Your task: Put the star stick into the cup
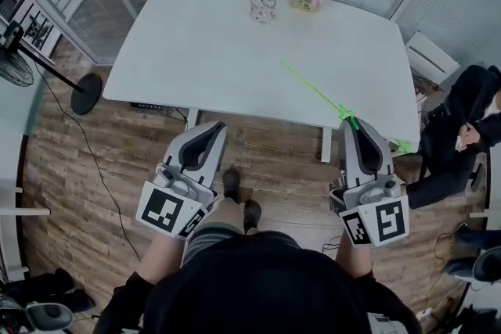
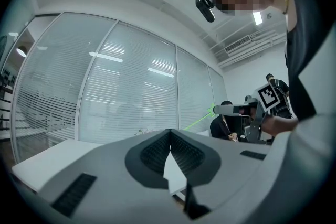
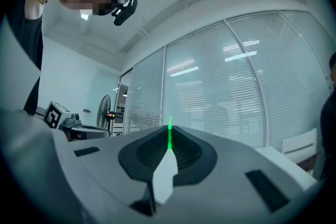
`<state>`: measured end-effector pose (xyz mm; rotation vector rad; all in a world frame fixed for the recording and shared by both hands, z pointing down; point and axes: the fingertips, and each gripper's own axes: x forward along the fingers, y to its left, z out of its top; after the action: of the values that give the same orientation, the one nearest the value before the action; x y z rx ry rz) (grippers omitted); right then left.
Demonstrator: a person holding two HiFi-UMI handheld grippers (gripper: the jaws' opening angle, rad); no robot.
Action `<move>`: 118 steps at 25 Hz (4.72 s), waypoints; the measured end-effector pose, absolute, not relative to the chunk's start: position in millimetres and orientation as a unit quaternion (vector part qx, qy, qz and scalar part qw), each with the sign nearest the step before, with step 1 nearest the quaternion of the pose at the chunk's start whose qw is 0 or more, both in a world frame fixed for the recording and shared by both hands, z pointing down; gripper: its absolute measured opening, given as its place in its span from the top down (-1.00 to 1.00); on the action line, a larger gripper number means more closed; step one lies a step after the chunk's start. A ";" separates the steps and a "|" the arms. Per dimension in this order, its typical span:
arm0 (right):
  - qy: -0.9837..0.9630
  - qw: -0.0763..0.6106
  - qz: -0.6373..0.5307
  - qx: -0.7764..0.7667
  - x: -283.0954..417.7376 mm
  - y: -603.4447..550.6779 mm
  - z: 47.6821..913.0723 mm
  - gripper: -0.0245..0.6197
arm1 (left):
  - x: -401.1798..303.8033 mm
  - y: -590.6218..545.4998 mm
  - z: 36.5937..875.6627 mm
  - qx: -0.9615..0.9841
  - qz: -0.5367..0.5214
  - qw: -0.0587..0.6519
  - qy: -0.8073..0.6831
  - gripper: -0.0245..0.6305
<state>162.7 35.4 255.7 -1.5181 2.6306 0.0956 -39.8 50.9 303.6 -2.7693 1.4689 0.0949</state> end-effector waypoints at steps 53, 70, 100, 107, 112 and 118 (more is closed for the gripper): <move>0.824 0.035 0.038 -0.565 91.3 -257.1 252.4 0.85 | -102.4 -274.8 296.7 -0.919 0.039 0.007 0.392 0.89; 0.854 0.017 0.041 -0.518 104.2 -284.3 256.1 0.85 | -84.1 -296.9 292.5 -0.903 0.044 0.009 0.427 0.89; 0.879 -0.036 -0.002 -0.476 80.2 -335.6 330.9 0.85 | -71.5 -297.8 310.6 -0.899 0.022 -0.003 0.438 0.89; 0.883 -0.056 -0.015 -0.466 67.2 -352.1 357.2 0.85 | -74.3 -298.7 313.6 -0.898 0.022 -0.007 0.440 0.89; 0.883 -0.064 -0.026 -0.464 60.7 -359.3 370.2 0.85 | -79.7 -298.3 317.6 -0.895 0.018 -0.011 0.446 0.89; 0.884 -0.071 -0.031 -0.462 56.7 -365.6 380.1 0.85 | -82.7 -299.1 321.5 -0.894 0.015 -0.012 0.448 0.89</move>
<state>56.7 -365.6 380.1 -1.5196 2.9090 -0.1023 -82.7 -299.1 321.5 -2.8304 1.4183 0.0464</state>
